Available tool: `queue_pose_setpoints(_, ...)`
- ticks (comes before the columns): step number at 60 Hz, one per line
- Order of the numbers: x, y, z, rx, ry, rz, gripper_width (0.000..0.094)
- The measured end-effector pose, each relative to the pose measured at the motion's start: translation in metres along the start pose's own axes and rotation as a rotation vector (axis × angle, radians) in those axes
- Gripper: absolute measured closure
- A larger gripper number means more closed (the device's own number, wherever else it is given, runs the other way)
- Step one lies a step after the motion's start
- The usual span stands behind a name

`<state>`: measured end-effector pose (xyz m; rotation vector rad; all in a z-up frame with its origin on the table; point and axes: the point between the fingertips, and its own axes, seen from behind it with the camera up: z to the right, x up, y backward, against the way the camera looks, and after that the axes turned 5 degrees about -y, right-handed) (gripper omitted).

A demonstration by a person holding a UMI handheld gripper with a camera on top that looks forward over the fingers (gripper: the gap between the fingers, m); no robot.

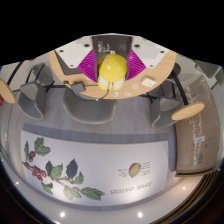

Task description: Arrange mouse

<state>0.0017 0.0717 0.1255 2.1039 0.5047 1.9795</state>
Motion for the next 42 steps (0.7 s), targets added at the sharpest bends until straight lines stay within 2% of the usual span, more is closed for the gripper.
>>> queue_pose_setpoints(6,-0.068,-0.019,0.050,-0.043,-0.032,-0.170,0.0547)
queue_pose_setpoints(9,-0.106,-0.030,0.070,-0.077,-0.022,-0.217,0.0546)
queue_pose_setpoints(16,-0.131,-0.031,0.084,-0.055,-0.051,-0.310,0.0544)
queue_pose_setpoints(18,-0.130,-0.034,0.083,-0.042,-0.063,-0.294,0.0510)
queue_pose_setpoints(24,-0.130,-0.028,0.080,0.014,-0.066,-0.325,0.0349)
queue_pose_setpoints(29,-0.117,-0.007,0.083,0.045,-0.063,-0.308,0.0062)
queue_pose_setpoints(31,-0.108,0.004,0.084,0.052,-0.069,-0.278,0.0085)
queue_pose_setpoints(42,-0.067,0.091,0.092,0.143,-0.087,-0.142,0.0073)
